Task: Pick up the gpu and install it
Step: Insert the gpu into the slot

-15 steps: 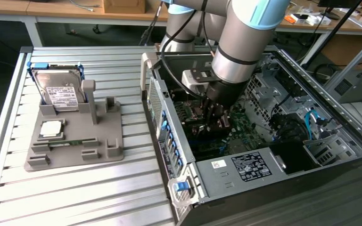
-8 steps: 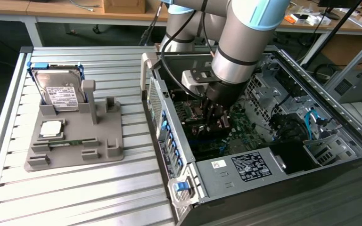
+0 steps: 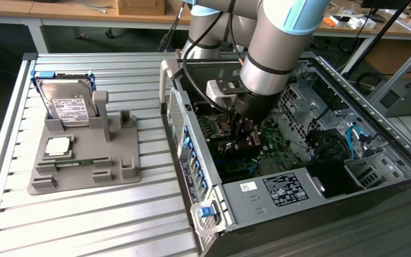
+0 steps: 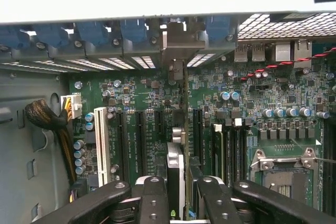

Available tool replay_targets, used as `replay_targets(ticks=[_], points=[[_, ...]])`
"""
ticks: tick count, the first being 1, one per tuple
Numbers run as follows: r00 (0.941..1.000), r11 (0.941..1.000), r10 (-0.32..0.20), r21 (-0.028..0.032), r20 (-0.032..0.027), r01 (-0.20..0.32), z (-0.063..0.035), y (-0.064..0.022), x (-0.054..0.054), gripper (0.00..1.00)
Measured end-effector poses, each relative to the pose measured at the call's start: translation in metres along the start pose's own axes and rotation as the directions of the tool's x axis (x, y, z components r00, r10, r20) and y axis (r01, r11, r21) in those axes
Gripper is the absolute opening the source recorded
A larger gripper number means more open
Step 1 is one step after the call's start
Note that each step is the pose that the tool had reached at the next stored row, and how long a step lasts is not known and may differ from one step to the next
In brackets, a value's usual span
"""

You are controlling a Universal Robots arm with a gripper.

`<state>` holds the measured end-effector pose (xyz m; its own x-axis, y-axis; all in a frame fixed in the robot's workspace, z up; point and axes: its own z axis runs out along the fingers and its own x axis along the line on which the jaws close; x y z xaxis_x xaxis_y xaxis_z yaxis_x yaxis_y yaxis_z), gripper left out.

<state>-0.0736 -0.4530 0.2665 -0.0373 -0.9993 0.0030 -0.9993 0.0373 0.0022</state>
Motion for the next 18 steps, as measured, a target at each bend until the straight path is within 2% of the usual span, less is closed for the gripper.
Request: replay_targets(ticks=[18], points=[[0.9999,0.9999,-0.017,0.0001,0.0001,0.017,0.002,0.0001,-0.0031,0.27]])
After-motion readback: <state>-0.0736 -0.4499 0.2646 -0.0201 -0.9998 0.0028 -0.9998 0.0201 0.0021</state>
